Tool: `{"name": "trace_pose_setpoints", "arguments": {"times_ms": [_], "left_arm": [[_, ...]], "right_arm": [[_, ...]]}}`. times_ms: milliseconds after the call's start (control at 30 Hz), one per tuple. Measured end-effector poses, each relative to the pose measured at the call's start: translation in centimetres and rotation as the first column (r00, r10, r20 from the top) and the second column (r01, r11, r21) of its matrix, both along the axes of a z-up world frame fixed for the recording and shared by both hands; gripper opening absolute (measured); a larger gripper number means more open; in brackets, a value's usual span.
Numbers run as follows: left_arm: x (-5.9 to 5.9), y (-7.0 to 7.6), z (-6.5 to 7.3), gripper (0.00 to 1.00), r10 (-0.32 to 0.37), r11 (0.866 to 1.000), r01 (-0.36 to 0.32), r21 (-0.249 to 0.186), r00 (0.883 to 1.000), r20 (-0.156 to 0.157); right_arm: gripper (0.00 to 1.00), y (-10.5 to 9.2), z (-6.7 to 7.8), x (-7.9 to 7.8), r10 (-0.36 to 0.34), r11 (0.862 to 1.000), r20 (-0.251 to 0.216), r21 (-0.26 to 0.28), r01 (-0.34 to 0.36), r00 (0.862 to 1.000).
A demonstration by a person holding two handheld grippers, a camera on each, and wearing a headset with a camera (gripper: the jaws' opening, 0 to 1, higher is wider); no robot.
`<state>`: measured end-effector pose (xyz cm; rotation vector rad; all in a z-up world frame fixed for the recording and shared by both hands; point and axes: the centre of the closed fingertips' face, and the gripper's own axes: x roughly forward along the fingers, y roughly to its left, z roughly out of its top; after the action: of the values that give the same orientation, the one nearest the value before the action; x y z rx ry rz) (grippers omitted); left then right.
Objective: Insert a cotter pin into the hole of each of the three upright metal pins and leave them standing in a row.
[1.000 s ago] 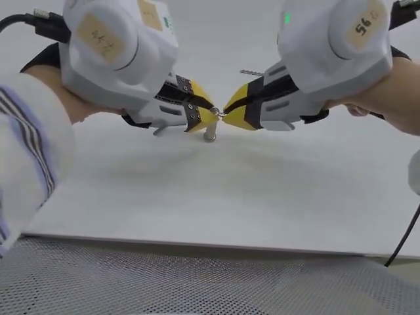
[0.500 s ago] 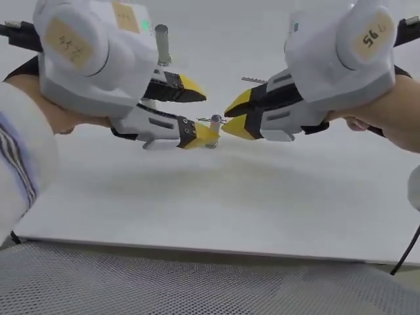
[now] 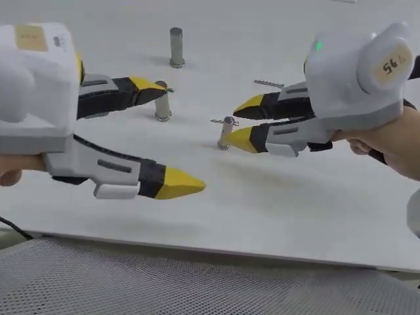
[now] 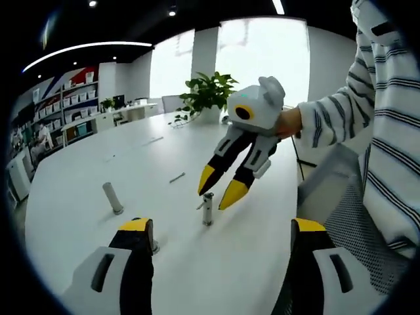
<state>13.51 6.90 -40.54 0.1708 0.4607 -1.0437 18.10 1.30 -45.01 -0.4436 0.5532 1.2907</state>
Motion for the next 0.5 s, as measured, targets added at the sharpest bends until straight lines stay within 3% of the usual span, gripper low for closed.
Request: {"name": "trace_pose_setpoints", "arguments": {"times_ms": [100, 167, 500], "left_arm": [[-0.5, 0.9, -0.3, 0.99, 0.022, 1.000, -0.022, 0.013, 1.000, -0.003], [-0.8, 1.6, -0.6, 0.99, 0.030, 0.999, -0.030, 0.043, 1.000, -0.003], [-0.8, 3.0, -1.3, 0.99, 0.110, 0.993, -0.109, 0.039, 0.993, -0.032]], "right_arm": [[0.21, 0.0, -0.4, -0.1, -0.018, 1.000, -0.015, 0.020, 0.019, 1.000], [0.22, 0.1, -0.8, -0.1, -0.030, 0.999, -0.028, 0.035, 0.031, 0.999], [0.22, 0.4, -1.9, -0.1, -0.060, 0.993, -0.043, 0.096, 0.064, 0.997]]}}
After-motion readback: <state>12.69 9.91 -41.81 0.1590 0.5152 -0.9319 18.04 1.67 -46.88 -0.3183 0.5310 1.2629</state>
